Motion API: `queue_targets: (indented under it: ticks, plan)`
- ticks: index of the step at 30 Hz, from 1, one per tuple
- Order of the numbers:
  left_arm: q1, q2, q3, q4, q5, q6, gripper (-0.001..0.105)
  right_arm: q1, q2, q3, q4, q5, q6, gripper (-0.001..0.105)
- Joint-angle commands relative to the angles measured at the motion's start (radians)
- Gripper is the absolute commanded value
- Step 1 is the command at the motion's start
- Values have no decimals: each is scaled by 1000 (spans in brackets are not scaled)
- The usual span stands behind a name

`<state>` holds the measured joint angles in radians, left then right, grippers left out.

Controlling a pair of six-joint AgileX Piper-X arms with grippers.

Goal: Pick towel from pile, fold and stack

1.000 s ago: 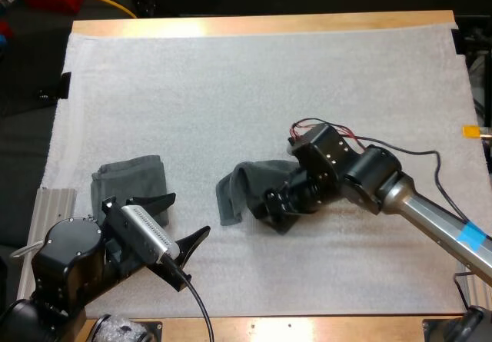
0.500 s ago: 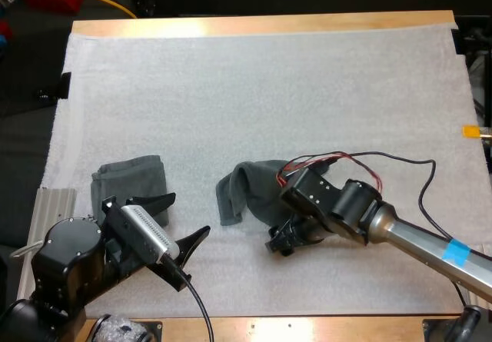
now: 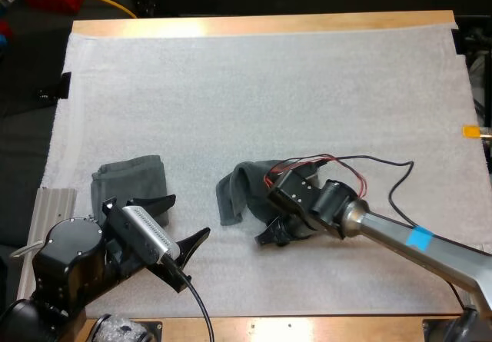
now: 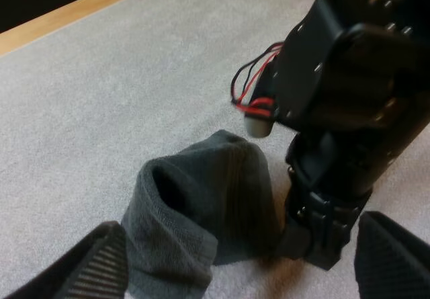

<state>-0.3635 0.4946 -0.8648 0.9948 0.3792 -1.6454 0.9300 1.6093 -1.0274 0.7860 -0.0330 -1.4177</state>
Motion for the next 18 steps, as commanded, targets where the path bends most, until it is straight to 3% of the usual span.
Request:
queue_targets:
  ticks: [1, 13, 18]
  plan:
    - [-3, 0, -5, 8, 0, -10, 67, -1, 7, -2, -11, -1, 3, 52]
    - [-3, 0, -5, 32, 0, -10, 67, 1, 129, -2, -43, -15, 51, 50]
    - [-3, 0, -5, 32, 0, -10, 67, 1, 141, -2, -49, 24, 53, 34]
